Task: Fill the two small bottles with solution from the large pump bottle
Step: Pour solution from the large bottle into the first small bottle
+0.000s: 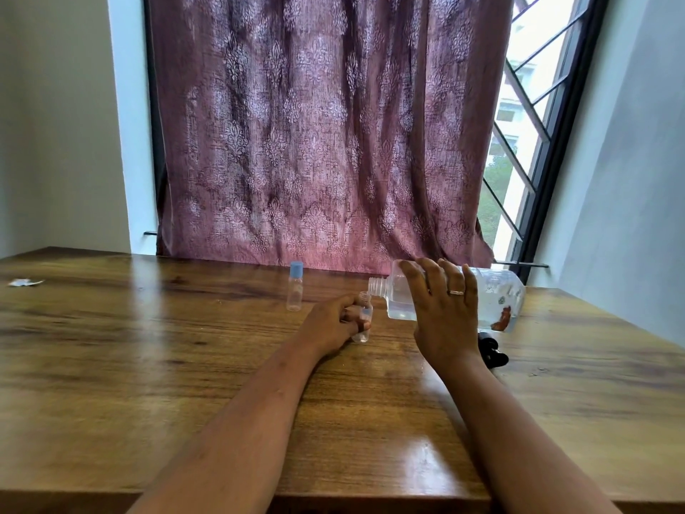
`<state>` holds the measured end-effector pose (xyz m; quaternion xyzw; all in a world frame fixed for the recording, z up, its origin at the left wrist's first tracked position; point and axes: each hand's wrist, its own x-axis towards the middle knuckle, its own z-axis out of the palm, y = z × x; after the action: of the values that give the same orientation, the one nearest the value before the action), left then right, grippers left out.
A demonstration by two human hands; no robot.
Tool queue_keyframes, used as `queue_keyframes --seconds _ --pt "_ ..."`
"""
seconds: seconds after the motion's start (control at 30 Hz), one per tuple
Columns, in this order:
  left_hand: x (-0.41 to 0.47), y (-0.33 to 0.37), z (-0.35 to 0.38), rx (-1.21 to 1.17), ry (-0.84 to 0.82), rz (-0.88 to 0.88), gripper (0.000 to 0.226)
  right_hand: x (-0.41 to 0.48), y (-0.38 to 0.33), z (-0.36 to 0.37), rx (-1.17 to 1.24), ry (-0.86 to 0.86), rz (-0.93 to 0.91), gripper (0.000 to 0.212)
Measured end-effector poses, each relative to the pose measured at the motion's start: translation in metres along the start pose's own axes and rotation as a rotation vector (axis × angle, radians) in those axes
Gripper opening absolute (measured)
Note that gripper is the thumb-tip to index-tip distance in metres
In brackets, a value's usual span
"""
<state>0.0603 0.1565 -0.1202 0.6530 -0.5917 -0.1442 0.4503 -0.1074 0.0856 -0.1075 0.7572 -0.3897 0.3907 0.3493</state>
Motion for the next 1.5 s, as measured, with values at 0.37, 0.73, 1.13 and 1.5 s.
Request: queue_keyframes --seconds 0.37,0.73,1.13,1.5 --pt "0.0001 0.0011 -0.0004 0.035 0.008 0.007 0.042 0.0008 -0.0002 0.0003 0.024 0.026 0.000 0.081" --pt "-0.0045 0.0074 -0.0016 0.014 -0.010 -0.001 0.043 0.0015 -0.0005 0.0015 0.027 0.047 0.006 0.077" --pt "-0.0040 0.0067 -0.0017 0.040 0.004 -0.007 0.043 0.0017 -0.0007 0.0008 0.012 0.046 0.006 0.078" --pt "-0.0040 0.0067 -0.0014 0.022 0.008 -0.004 0.041 0.0013 -0.0011 0.0005 0.010 0.041 0.011 0.077"
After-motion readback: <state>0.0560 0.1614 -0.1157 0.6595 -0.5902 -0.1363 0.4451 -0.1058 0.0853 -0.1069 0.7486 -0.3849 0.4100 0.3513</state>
